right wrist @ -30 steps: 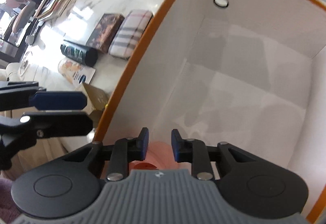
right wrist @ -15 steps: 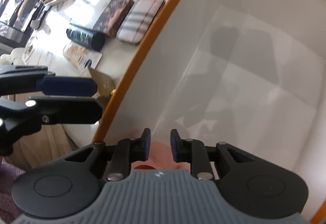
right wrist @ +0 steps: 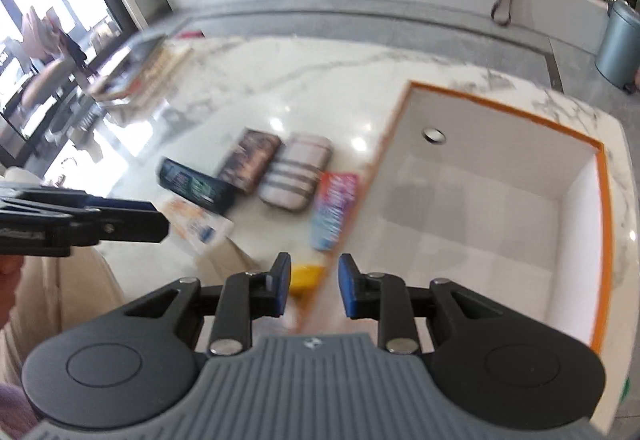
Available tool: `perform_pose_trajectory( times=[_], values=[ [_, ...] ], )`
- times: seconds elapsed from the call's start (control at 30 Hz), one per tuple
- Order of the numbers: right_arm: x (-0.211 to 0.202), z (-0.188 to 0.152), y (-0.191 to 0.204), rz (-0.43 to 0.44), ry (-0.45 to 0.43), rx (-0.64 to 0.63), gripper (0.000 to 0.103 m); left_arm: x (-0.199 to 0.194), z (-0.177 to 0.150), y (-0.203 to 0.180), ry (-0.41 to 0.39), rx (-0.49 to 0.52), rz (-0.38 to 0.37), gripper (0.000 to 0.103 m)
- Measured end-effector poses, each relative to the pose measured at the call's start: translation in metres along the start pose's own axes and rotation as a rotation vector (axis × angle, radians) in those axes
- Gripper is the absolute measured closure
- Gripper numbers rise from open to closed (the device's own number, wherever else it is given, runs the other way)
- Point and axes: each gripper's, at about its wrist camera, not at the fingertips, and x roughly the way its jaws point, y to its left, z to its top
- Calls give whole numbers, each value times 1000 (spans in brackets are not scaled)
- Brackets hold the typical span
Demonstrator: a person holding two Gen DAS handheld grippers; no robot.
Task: Organize rigid objects
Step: 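Move both tools back over the table toward the shampoo and lotion tube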
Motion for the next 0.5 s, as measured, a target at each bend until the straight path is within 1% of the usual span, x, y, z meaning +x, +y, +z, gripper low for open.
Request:
perform_pose_trajectory(
  times=[0.1,0.17,0.27,0.37,0.43,0.5],
  values=[
    [8,0,26,28,-19,-10,74,-5,-2,22,13,1,61,59],
    [21,1,41,28,-14,-16,71,-7,-3,35,22,12,97,59],
    [40,3,58,38,-5,-6,71,-6,-4,57,25,19,131,59],
    [64,9,75,61,22,3,70,-2,-1,85,34,-44,161,59],
    [83,15,87,56,41,-1,68,3,2,99,33,-75,183,59],
    [100,21,97,53,60,-11,66,10,4,112,50,-109,199,59]
  ],
)
